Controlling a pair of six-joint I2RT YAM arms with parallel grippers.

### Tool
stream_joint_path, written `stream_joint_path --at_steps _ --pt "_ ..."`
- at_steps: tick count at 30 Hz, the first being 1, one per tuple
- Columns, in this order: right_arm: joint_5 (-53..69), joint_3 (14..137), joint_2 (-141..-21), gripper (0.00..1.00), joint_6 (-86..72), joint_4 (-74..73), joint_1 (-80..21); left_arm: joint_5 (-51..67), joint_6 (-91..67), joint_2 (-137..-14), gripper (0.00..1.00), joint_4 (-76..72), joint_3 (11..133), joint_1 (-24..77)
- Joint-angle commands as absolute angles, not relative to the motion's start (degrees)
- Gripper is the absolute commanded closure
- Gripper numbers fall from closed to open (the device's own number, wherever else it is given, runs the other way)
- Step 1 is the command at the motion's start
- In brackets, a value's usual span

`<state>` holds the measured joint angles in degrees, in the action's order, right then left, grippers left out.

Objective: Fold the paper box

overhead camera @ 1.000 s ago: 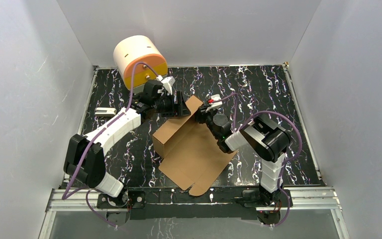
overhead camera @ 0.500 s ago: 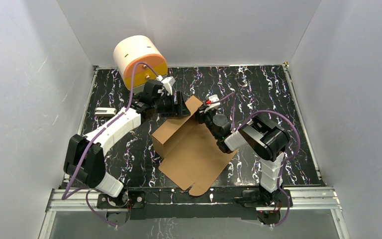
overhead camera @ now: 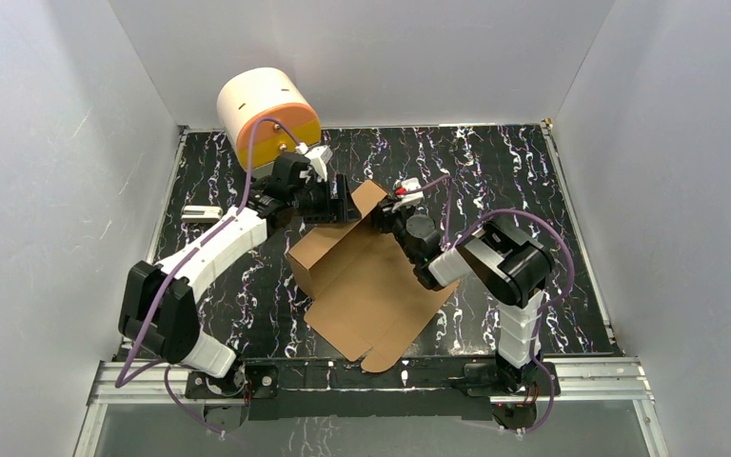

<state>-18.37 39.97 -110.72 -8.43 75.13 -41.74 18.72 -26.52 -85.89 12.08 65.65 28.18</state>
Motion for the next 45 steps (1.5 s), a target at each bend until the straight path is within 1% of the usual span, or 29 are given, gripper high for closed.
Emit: stream_joint_path --at_steps 1,5,9,14,15,17,20,24,25,27,32,35,42,45 --pt "-15.7 38.6 -106.4 0.38 -7.7 77.4 -41.5 13.2 -23.4 -81.9 0.22 17.4 66.3 27.9" --pt "-14.4 35.0 -100.7 0.26 -5.8 74.6 -41.4 9.2 -21.3 -78.9 0.21 18.1 66.6 27.9" --pt "-13.7 29.9 -93.9 0.15 -4.8 70.9 -41.5 5.5 -18.5 -75.0 0.20 18.7 67.0 27.9" --pt "-13.9 27.4 -83.9 0.03 -3.6 58.7 -41.4 1.8 -14.9 -70.8 0.20 19.9 67.3 28.6" --pt "-14.3 27.1 -81.7 0.02 -3.2 56.1 -41.5 1.0 -14.2 -70.1 0.20 20.6 67.6 29.3" --pt "-15.7 26.1 -77.3 0.01 -3.0 50.6 -41.4 -3.8 -12.6 -68.9 0.20 21.8 68.7 32.2" --pt "-18.4 24.8 -70.7 0.01 -3.8 43.9 -41.4 -11.9 -9.6 -68.6 0.20 22.7 69.9 39.2" --pt "-22.2 23.7 -62.4 0.01 -6.7 34.0 -41.4 -24.7 -6.5 -72.8 0.20 25.9 72.8 48.9" --pt "-23.1 23.3 -60.2 0.01 -7.4 31.9 -41.4 -29.6 -5.5 -74.1 0.20 26.3 73.5 50.9" --pt "-24.0 22.2 -56.0 0.01 -8.6 27.9 -41.4 -36.0 -4.2 -76.4 0.20 26.4 74.0 53.7" --pt "-25.5 18.6 -45.4 0.01 -10.9 22.5 -41.4 -44.9 -1.5 -81.4 0.22 26.3 75.4 55.4" --pt "-27.5 17.5 -41.0 0.01 -11.2 20.5 -41.3 -49.6 -0.3 -85.0 0.22 26.2 76.1 57.1" --pt "-29.0 16.5 -37.7 0.01 -10.9 19.6 -41.3 -58.0 3.5 -92.4 0.24 25.7 77.5 59.3" --pt "-28.7 16.4 -37.6 0.01 -11.3 19.4 -41.3 -61.8 4.6 -94.6 0.29 25.6 77.6 59.2"
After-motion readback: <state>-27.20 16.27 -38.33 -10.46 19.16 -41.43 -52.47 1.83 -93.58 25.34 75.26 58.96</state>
